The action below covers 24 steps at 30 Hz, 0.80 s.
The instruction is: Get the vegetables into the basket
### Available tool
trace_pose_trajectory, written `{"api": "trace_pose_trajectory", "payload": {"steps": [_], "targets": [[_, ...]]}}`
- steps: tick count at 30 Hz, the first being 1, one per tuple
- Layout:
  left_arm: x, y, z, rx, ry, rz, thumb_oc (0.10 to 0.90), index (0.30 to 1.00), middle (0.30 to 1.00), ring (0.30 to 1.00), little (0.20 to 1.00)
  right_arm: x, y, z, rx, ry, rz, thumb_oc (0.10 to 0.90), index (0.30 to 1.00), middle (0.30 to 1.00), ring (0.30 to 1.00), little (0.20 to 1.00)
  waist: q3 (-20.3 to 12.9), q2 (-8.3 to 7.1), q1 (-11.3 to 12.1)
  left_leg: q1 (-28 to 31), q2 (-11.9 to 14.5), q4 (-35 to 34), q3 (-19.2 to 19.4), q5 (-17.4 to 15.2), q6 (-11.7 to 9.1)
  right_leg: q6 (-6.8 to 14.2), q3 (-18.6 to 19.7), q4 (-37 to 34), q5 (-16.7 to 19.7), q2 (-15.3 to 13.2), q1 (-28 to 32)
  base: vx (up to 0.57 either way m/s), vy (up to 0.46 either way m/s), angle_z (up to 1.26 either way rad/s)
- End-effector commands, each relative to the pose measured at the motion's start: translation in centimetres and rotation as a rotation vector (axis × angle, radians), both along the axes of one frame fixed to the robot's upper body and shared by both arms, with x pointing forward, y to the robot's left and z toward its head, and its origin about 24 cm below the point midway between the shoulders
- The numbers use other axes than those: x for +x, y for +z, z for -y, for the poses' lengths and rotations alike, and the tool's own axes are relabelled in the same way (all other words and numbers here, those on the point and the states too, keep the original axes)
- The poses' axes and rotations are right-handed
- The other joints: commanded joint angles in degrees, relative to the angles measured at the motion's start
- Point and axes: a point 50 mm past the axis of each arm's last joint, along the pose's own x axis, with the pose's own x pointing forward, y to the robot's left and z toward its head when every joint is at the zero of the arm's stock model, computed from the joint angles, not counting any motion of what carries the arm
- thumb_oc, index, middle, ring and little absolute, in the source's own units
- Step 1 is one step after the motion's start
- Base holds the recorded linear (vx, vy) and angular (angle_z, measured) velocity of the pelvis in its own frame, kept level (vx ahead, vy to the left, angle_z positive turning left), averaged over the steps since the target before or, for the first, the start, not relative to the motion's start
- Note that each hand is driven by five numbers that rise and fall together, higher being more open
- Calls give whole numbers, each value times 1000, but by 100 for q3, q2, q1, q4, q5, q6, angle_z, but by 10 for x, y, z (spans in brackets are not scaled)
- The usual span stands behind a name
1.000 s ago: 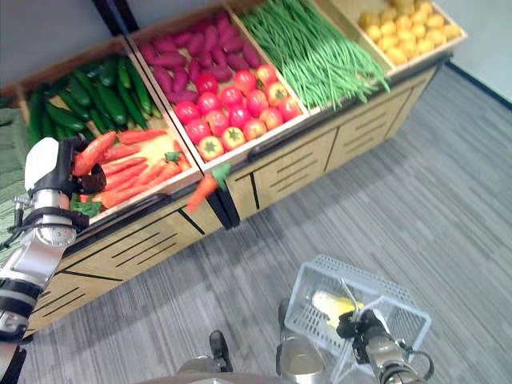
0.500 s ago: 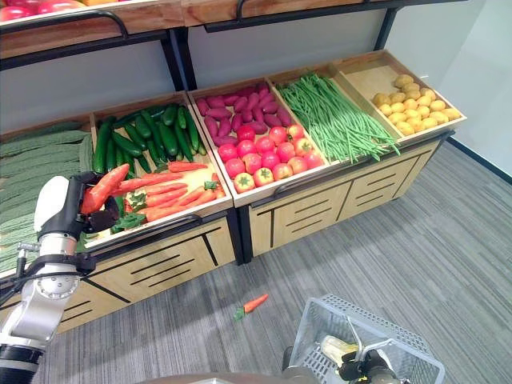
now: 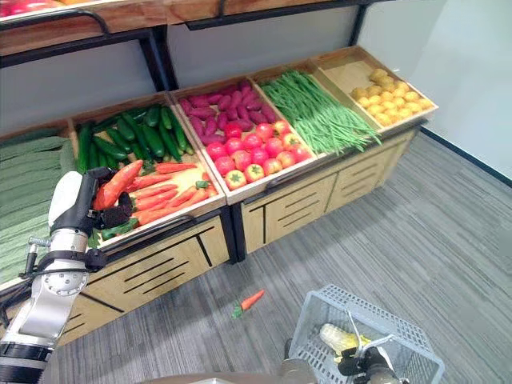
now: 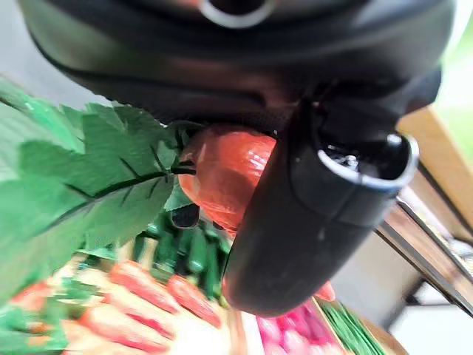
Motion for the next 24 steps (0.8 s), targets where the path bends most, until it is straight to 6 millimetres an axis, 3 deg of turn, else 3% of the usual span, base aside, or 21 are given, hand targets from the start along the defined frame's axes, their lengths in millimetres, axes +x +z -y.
{"api": "trace_pose_trajectory", "payload": {"steps": [1, 2, 3, 4, 6, 9, 13, 19, 20, 21, 22, 24], "targets": [[14, 72, 16, 86, -107, 311, 400, 300, 300, 300, 300, -10, -4, -3, -9, 41, -59, 400, 300, 300, 300, 300, -63, 37, -30, 94, 260, 87, -25, -467, -138, 645, -147, 587, 171, -493, -425, -39, -17, -87], [14, 73, 16, 86, -107, 312, 400, 300, 300, 300, 300, -9, -4, -3, -9, 41, -58, 400, 300, 300, 300, 300, -58, 25, -28, 82, 252, 78, -17, -426, -142, 641, -141, 582, 204, -498, -442, -32, -30, -87], [15, 76, 16, 92, -109, 322, 400, 300, 300, 300, 300, -6, -3, -3, -11, 47, -46, 400, 300, 300, 300, 300, -20, 43, 8, 102, 289, 84, 90, -421, -161, 631, -515, 668, 247, -608, -480, -49, -52, -76], [15, 79, 16, 97, -103, 335, 400, 300, 300, 300, 300, -3, -2, -2, -17, 52, -37, 400, 300, 300, 300, 300, -5, 102, 86, 116, 384, 111, 294, -430, -219, 607, -1178, 706, 158, -818, -437, -56, -68, -77], [13, 77, 13, 98, -95, 326, 400, 300, 300, 300, 300, 1, -1, -2, -21, 59, -29, 400, 300, 300, 300, 300, -30, 70, 77, 96, 418, 139, 429, -391, -261, 597, -1482, 645, 187, -906, -353, 3, -69, -90], [14, 72, 15, 78, -109, 305, 400, 300, 300, 300, 300, -3, 0, 3, -26, 41, -33, 400, 300, 300, 300, 300, -85, 69, 22, 202, 465, 187, 508, -452, -315, 581, -1352, 570, 136, -806, -283, 125, -110, -54], [21, 64, 26, 8, -148, 278, 400, 300, 300, 300, 300, -10, 1, 9, -38, -4, -39, 400, 300, 300, 300, 300, -143, 226, -136, 235, 763, 266, 480, -386, -509, 410, -1365, 557, -281, -495, -121, 110, -175, -18], [26, 57, 32, -55, -174, 257, 400, 300, 300, 300, 300, -5, 5, 17, -56, -36, -2, 400, 300, 300, 300, 300, -17, 451, -245, 98, 1168, 575, 418, -259, -740, 169, -1308, 827, -746, -156, -195, 77, -164, 2], [27, 57, 34, -64, -181, 257, 400, 300, 300, 300, 300, -4, 7, 19, -61, -37, 5, 400, 300, 300, 300, 300, 26, 452, -230, -83, 1253, 902, 326, -258, -798, 100, -1305, 791, -799, -81, -168, 15, -268, 6], [28, 57, 37, -75, -198, 253, 400, 300, 300, 300, 300, -1, 9, 23, -75, -27, 11, 400, 300, 300, 300, 300, 169, 387, -119, -507, 1307, 1744, -83, 9, -916, -62, -1295, 648, -810, 33, -53, 53, -220, 13], [29, 56, 40, -83, -207, 257, 400, 300, 300, 300, 300, 2, 12, 29, -94, -22, 14, 400, 300, 300, 300, 300, 285, 299, 24, -834, 1098, 1954, -750, 35, -949, -95, -1255, 478, -826, 56, 64, 82, -115, 14], [26, 53, 35, -86, -173, 264, 400, 300, 300, 300, 300, 6, 13, 29, -98, 4, 12, 400, 300, 300, 300, 300, 295, 159, 179, -1074, 686, 1332, -1484, -388, -775, 33, -939, 289, -791, 40, 98, 172, 74, -3]]}}
